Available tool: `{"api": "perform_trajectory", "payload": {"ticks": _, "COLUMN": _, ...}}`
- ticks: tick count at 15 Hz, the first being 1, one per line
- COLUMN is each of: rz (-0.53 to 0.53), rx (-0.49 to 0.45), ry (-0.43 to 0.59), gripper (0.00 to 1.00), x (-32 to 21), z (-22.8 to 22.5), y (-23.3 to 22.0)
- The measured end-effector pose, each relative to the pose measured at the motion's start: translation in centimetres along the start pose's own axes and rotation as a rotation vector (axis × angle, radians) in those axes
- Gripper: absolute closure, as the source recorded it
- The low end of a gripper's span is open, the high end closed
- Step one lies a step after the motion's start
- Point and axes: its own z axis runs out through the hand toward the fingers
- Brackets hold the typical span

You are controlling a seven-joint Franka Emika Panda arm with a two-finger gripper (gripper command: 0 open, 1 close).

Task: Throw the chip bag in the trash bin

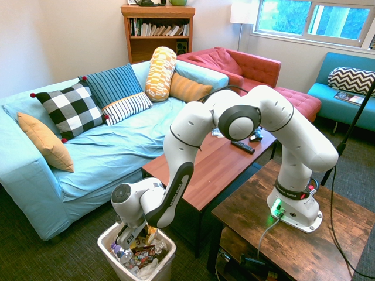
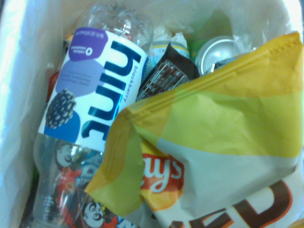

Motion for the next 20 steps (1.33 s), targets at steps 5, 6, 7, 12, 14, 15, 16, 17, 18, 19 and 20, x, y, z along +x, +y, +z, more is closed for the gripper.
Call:
{"api": "perform_trajectory", "payload": {"ticks": 5, "rz": 0.012, "rx": 0.001, "ry": 0.0, "gripper": 0.0, "x": 0.8, "z": 0.4, "y": -0.6}}
{"api": "perform_trajectory", "payload": {"ticks": 6, "rz": 0.014, "rx": 0.0, "ry": 0.0, "gripper": 0.0, "x": 0.9, "z": 0.4, "y": -0.6}}
{"api": "perform_trajectory", "payload": {"ticks": 7, "rz": 0.018, "rx": 0.0, "ry": -0.002, "gripper": 0.0, "x": 1.0, "z": 0.3, "y": -0.6}}
{"api": "perform_trajectory", "payload": {"ticks": 12, "rz": 0.035, "rx": 0.034, "ry": 0.011, "gripper": 0.0, "x": 2.4, "z": -2.3, "y": -1.1}}
{"api": "perform_trajectory", "payload": {"ticks": 14, "rz": 0.066, "rx": 0.045, "ry": 0.036, "gripper": 0.0, "x": 4.5, "z": -4.7, "y": -0.5}}
{"api": "perform_trajectory", "payload": {"ticks": 15, "rz": 0.091, "rx": 0.039, "ry": 0.054, "gripper": 0.0, "x": 5.7, "z": -5.9, "y": 0.4}}
{"api": "perform_trajectory", "payload": {"ticks": 16, "rz": 0.116, "rx": 0.032, "ry": 0.075, "gripper": 0.0, "x": 6.8, "z": -6.9, "y": 1.5}}
{"api": "perform_trajectory", "payload": {"ticks": 17, "rz": 0.147, "rx": 0.028, "ry": 0.1, "gripper": 0.0, "x": 7.9, "z": -7.8, "y": 2.8}}
{"api": "perform_trajectory", "payload": {"ticks": 18, "rz": 0.177, "rx": 0.024, "ry": 0.126, "gripper": 0.0, "x": 9.0, "z": -8.6, "y": 4.3}}
{"api": "perform_trajectory", "payload": {"ticks": 19, "rz": 0.204, "rx": 0.02, "ry": 0.148, "gripper": 0.0, "x": 10.2, "z": -9.3, "y": 5.8}}
{"api": "perform_trajectory", "payload": {"ticks": 20, "rz": 0.227, "rx": 0.014, "ry": 0.168, "gripper": 0.0, "x": 11.3, "z": -10.1, "y": 7.6}}
